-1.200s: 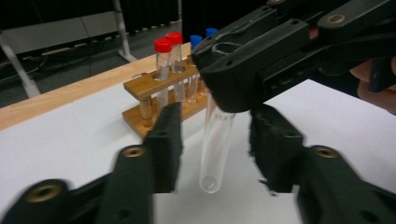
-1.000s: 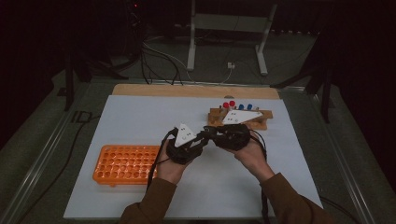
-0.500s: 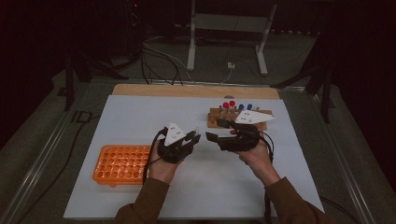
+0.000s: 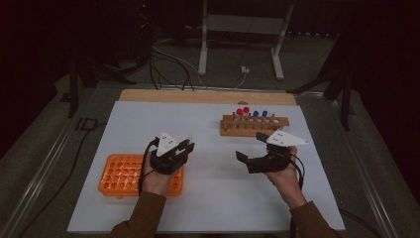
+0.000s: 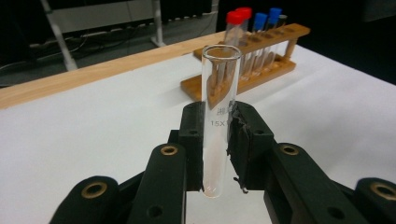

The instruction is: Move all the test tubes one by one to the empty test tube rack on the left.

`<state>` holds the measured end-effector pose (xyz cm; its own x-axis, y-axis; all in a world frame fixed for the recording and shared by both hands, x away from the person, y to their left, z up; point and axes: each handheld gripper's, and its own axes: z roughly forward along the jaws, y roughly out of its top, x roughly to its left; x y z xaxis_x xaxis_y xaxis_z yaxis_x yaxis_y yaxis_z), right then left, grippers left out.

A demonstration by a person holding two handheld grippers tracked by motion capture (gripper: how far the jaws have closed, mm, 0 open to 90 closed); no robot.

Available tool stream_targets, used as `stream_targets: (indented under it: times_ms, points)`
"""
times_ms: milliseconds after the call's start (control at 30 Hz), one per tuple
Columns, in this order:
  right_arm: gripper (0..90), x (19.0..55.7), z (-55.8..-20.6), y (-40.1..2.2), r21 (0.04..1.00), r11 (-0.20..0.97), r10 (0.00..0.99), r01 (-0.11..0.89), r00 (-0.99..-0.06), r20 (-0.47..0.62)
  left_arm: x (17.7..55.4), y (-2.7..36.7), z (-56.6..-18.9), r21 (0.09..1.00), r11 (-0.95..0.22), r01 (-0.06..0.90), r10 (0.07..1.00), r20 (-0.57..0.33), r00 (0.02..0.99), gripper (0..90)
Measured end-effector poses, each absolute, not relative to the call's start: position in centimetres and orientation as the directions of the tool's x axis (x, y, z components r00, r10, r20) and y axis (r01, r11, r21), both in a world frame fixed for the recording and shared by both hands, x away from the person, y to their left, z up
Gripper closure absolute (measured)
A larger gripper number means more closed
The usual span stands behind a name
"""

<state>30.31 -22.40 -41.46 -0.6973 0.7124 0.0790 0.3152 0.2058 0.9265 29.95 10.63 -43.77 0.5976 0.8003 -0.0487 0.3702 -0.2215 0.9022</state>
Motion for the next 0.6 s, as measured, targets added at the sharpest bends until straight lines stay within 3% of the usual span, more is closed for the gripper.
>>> stream_targets:
  times_ms: [600]
  points:
    - [0.0, 28.7, -43.2, -26.3, 0.932, 0.135, 0.761, 0.335, -0.638, 0.119, 29.9, 13.3, -46.3, 0.868, -0.224, 0.442, 0.853, -0.045, 0.520, 76.2]
